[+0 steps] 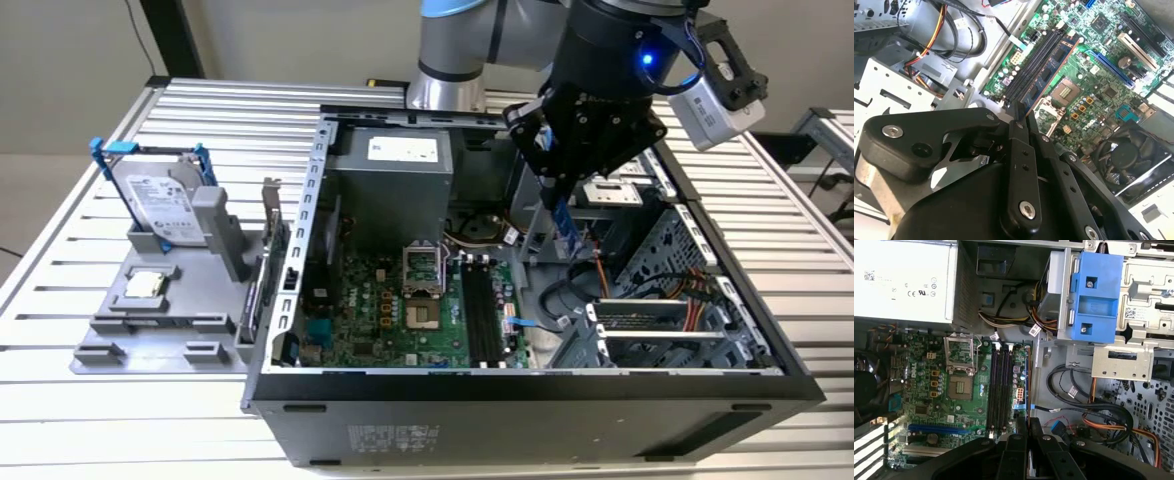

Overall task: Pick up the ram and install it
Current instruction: 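Insert the ram into the slot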

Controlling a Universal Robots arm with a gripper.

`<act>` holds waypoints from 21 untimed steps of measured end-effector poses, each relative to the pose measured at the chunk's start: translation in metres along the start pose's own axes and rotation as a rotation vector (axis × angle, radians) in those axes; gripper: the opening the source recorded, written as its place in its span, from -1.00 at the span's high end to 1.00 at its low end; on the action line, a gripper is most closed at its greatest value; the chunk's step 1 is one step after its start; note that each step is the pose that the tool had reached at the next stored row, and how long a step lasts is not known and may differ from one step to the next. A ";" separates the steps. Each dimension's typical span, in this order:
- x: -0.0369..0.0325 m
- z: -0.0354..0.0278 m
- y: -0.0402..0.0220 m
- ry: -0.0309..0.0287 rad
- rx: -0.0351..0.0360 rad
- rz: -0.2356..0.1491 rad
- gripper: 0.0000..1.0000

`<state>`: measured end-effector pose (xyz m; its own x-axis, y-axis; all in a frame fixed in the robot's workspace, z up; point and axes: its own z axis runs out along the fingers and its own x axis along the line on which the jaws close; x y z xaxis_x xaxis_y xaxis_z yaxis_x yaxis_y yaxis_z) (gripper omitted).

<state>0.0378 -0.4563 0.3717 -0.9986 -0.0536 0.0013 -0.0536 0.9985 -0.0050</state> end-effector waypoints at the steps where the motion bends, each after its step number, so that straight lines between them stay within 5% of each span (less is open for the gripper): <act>1: 0.0000 0.0011 0.0000 -0.0002 -0.0006 0.001 1.00; 7: 0.0006 0.0100 0.0001 -0.0001 -0.0003 0.013 1.00; 15: 0.0007 0.0233 0.0001 0.0002 -0.0002 0.077 1.00; 21: 0.0007 0.0245 0.0001 0.0001 -0.0002 0.078 1.00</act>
<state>0.0370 -0.4564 0.3471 -0.9997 0.0246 0.0010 0.0246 0.9997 -0.0049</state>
